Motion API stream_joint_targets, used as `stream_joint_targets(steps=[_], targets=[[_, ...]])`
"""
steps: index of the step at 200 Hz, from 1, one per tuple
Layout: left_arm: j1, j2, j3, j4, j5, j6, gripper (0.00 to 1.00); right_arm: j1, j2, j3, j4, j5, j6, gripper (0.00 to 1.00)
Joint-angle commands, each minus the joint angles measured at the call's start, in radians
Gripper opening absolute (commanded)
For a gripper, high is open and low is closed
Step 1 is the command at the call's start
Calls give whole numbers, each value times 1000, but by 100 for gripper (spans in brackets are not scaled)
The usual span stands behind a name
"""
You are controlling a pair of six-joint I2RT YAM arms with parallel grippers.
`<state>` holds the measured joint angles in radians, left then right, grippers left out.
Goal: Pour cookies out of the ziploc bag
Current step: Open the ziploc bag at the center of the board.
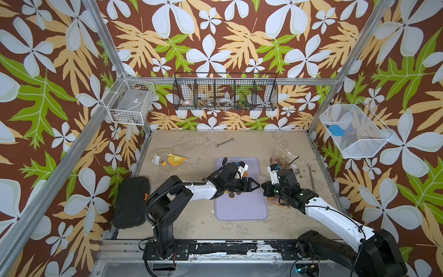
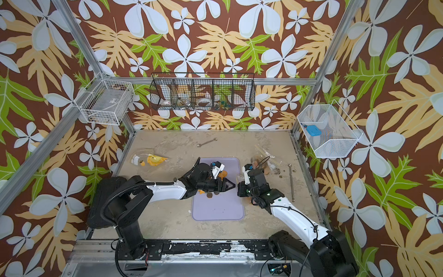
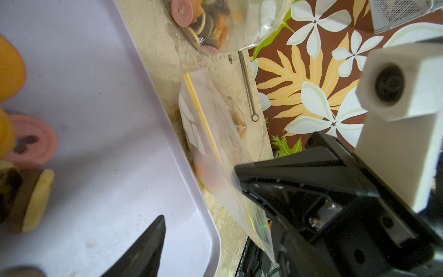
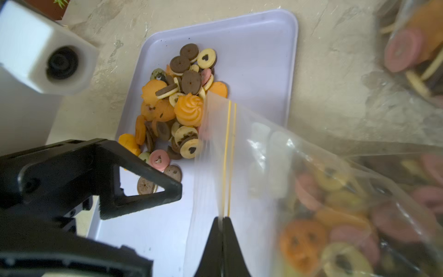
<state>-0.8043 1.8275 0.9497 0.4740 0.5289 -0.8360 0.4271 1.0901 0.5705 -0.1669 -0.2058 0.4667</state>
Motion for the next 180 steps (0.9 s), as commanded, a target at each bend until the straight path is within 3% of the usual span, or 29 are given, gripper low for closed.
stream_joint_targets(steps=[1,65,104,180], targets=[[1,11,1,78,18,-34,71,-4,-7,-3,19,-67,7,0],[-2,70,46,67,45,-50,54,-13,-22,-10,-1,-73,9,0],[-5,94,64,49,46,-58,26,-20,-37,-14,-14,-57,11,0],[-31,110,89,65,83,-78,24,-39,-49,-22,-12,-55,16,0]])
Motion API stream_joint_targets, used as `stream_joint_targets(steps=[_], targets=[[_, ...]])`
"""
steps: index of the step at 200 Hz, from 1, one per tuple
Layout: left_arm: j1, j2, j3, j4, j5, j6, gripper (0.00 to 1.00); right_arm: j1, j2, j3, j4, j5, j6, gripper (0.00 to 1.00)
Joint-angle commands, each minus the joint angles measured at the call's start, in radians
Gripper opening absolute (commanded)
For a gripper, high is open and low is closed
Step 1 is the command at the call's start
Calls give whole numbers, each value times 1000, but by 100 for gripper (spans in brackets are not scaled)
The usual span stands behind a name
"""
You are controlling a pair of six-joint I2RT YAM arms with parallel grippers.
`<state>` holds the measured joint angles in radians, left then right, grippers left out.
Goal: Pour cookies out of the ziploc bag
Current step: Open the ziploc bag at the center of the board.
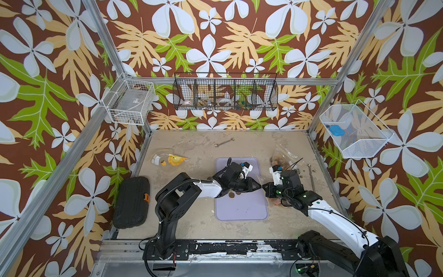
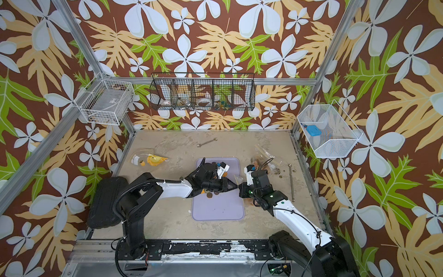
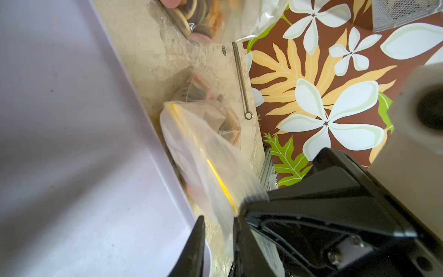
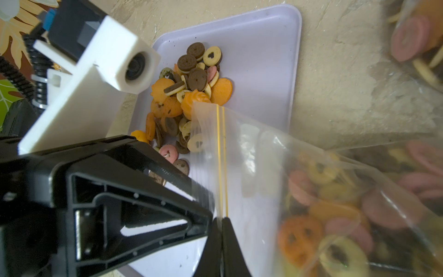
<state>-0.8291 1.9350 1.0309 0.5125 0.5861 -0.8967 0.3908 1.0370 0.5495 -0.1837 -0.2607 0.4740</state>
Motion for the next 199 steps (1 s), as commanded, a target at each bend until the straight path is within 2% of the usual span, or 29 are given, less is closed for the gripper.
stream_joint_targets(steps=[1,60,84,94,129,199], targets=[[-6,2,8,27,26,-17,24,-3,4,-1,5,0,9,0],[-9,24,9,58,51,-42,21,-3,-2,0,4,-1,12,0],[-11,40,16,74,66,-57,8,-5,-6,-3,4,-7,17,0],[-10,41,15,80,68,-60,0,-7,-8,-3,3,-6,16,0],[-11,31,14,60,55,-46,0,-13,-11,-5,-3,17,14,0],[-11,-13,35,-130,-71,58,0,5,9,2,-46,223,-17,0]])
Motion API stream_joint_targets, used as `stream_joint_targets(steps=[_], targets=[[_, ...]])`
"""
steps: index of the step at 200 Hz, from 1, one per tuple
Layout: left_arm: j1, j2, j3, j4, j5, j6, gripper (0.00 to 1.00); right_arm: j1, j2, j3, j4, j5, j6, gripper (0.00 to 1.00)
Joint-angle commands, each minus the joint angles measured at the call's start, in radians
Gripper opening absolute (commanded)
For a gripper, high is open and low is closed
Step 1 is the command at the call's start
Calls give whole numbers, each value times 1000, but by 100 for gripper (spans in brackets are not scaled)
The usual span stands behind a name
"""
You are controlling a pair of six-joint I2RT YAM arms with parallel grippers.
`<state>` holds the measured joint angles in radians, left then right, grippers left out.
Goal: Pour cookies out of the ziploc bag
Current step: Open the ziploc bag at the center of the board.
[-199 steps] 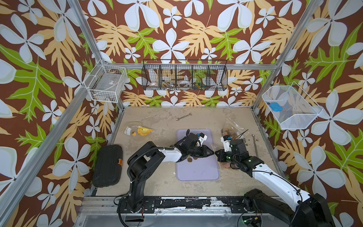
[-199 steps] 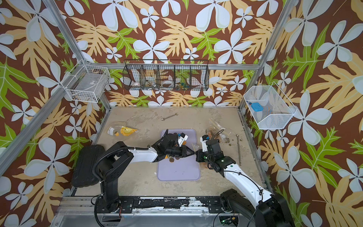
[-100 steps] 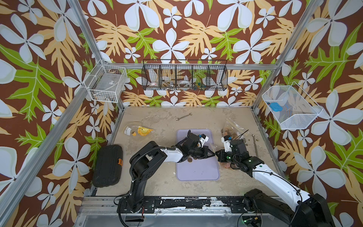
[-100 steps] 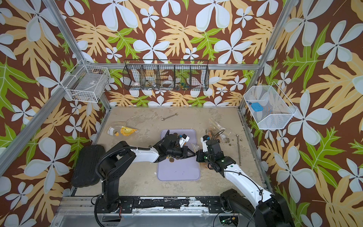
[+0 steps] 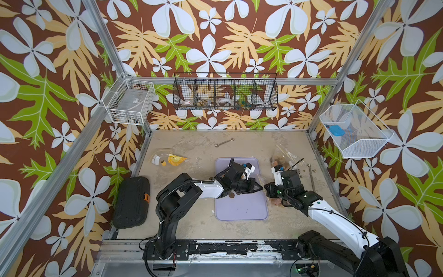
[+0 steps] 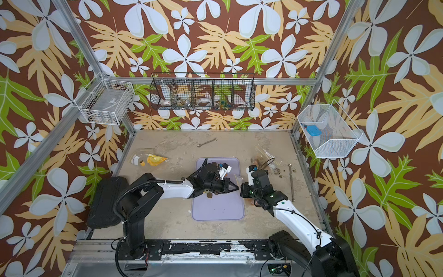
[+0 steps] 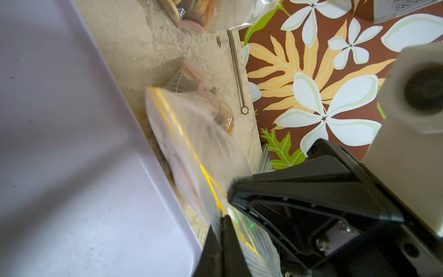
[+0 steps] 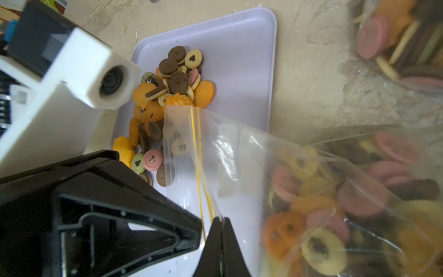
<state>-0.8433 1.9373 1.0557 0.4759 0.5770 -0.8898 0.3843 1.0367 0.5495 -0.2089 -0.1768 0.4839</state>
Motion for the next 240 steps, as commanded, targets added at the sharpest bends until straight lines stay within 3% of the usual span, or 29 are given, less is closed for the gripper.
stream_joint_targets(steps=[1,49,183,240], targets=[[3,-15,10,-96,-63,52,0,12,10,1,-21,142,-28,0],[3,-21,9,-140,-90,74,0,49,20,15,-44,257,-31,0],[7,-40,50,-326,-155,189,0,48,11,215,-217,374,-147,0],[8,-37,78,-424,-205,239,0,49,28,291,-290,307,-179,0]])
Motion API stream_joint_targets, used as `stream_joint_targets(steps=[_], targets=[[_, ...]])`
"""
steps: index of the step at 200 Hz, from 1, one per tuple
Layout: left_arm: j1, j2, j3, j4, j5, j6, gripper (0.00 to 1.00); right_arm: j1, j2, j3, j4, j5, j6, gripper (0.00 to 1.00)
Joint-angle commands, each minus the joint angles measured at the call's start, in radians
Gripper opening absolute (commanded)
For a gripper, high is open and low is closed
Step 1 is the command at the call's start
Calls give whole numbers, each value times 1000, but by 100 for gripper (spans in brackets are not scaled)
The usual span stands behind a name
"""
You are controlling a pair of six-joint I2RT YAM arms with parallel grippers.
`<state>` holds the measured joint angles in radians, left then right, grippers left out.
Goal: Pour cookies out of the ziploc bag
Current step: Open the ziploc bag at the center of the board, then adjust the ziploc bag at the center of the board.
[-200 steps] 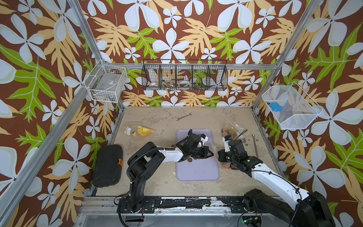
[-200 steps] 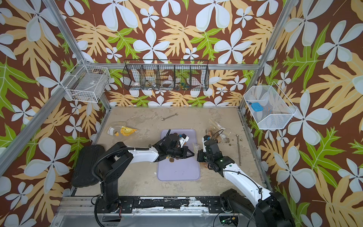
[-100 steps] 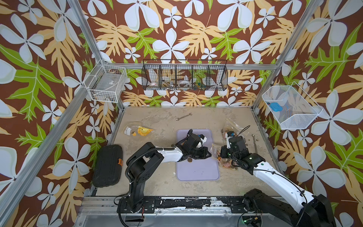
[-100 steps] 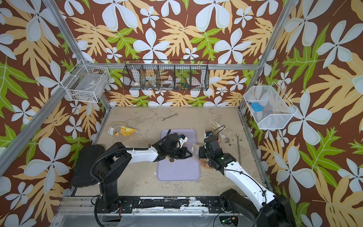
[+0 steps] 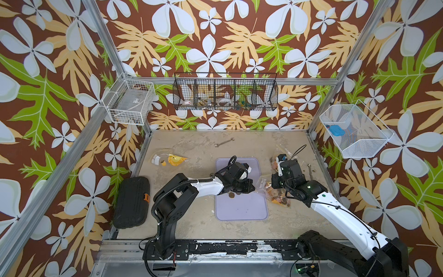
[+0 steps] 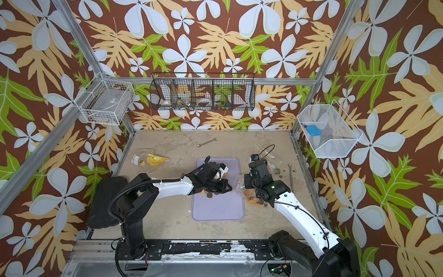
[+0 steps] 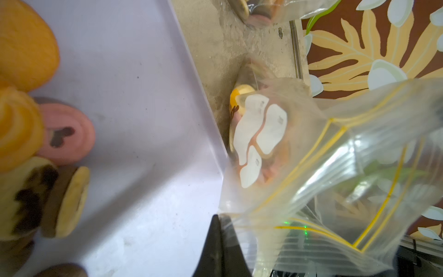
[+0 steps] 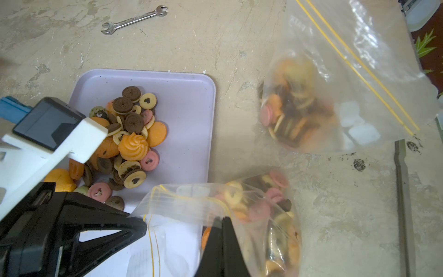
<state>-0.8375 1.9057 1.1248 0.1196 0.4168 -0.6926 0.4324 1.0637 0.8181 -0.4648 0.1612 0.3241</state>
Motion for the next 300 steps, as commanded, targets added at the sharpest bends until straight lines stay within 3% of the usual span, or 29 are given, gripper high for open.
stream_joint_targets(steps=[1,57,78,87,93,135,167,214,249,300], targets=[[2,-6,9,-70,-46,42,0,0,1,22,-34,-36,-18,0],[2,-93,-9,-90,-92,60,0,0,7,-1,-28,-277,-10,0],[2,-245,-104,-27,-165,52,48,1,4,-26,-16,-318,-5,0],[2,-313,-152,10,-185,53,66,0,4,-37,-11,-327,-6,0],[2,-352,-183,34,-193,53,70,0,2,-44,-6,-336,-4,0],[-46,-492,-286,218,-119,136,76,0,12,-54,13,-380,11,0],[-114,-450,-243,226,-129,243,81,-1,31,-44,15,-400,21,0],[-134,-395,-250,296,-100,259,80,-20,39,-21,-7,-430,38,0],[-163,-389,-288,393,-88,291,77,-48,42,5,-29,-471,35,0],[-181,-313,-230,331,-100,351,71,-58,47,35,-53,-513,33,0]])
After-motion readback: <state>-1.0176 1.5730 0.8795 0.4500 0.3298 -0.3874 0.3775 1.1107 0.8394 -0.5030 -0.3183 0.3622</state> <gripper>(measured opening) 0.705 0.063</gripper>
